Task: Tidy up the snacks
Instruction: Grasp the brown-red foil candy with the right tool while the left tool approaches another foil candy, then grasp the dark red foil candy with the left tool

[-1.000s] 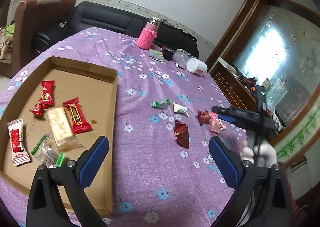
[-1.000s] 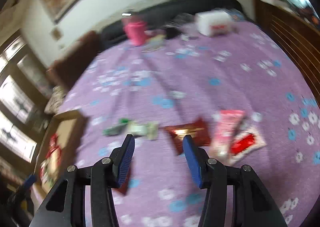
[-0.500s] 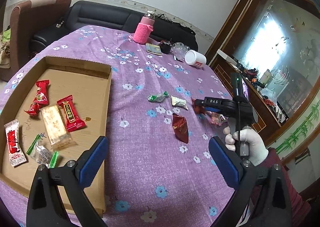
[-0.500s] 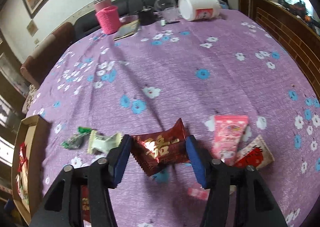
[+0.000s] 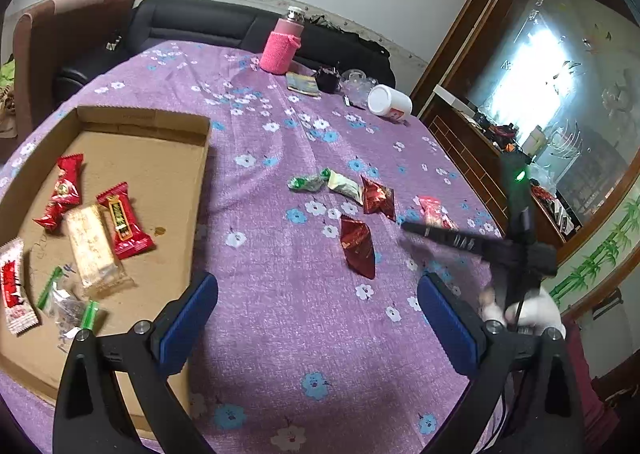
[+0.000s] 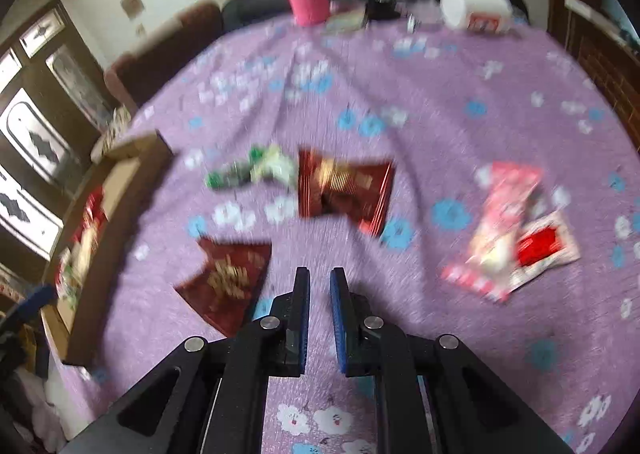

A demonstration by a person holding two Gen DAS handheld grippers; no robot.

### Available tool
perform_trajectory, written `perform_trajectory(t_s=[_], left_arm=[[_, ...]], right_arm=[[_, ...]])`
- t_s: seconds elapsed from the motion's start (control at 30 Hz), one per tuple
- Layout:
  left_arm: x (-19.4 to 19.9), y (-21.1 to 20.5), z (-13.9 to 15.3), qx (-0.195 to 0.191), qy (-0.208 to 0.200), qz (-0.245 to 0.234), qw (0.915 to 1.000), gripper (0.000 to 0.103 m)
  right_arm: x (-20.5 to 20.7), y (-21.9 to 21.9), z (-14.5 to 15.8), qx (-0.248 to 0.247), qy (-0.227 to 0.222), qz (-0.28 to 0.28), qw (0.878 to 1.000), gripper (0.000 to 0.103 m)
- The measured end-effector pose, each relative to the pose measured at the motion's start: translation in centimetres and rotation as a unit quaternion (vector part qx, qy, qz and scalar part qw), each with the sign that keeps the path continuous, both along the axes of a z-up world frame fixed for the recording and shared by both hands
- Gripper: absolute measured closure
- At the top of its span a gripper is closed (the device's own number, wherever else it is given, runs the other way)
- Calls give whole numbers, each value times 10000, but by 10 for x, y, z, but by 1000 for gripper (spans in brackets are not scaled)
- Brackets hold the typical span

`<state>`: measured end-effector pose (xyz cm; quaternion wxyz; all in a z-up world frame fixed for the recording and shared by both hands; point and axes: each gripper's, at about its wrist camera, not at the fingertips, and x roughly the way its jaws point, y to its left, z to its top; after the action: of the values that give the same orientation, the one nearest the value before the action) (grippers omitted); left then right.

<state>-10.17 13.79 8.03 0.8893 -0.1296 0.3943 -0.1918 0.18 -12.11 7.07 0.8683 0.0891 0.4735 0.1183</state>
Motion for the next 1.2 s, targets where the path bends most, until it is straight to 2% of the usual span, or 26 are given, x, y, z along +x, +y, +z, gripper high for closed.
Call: perform_trajectory(t_s=[0.03,0.07,0.1,0.2,0.33,0.4,0.43,0.5,0.57,0.73,0.87,0.97,1.03,1.2], left_arm=[[0,-2,-1,12,15,-26,10000,3],[0,-6,-2,54,23,-67,10000,3],[-1,-9,-2,83,16,-92,9999,3],[-3,-15,1,166,-30,-152,9997,3],[-5,-22,3,308,-69,-225,9992,3],[-6,-23,3,380,-91,-251,9989,3],[-6,-24,3,424,-101,-259,9987,3],[-4,-26,2,474,-105,-276,9984,3],[-1,-31,1,524,-96,-301,9981,3],[13,-51,-4,699,-90,-440,9965,3],[30,-72,-11,867,-52,-594,9944,3],[47,-87,-20,938,-38,-750,9928,12],[61,-97,-29,978,99,-826,9917,25],[84,-113,-47,1166,256,-853,9892,28]], right_arm=[[2,-1,4,-68,-89,-49,9999,43],[7,-2,8,-102,-196,-126,9997,19],[13,-3,11,-106,-301,-212,9993,17],[37,0,11,-58,-316,-376,9988,17],[70,15,-9,-123,31,-372,9992,17],[75,23,-22,-334,179,-320,9988,26],[73,25,-27,-392,282,-283,9984,41],[66,26,-28,-380,239,-257,9987,44],[55,25,-23,-389,193,-227,9988,55],[26,13,-24,-157,166,-272,9994,56],[9,0,-26,255,37,-362,9990,58],[8,-8,-27,446,20,-433,9981,58],[8,-11,-26,541,-29,-469,9974,58],[7,-15,-25,710,-67,-497,9962,58]])
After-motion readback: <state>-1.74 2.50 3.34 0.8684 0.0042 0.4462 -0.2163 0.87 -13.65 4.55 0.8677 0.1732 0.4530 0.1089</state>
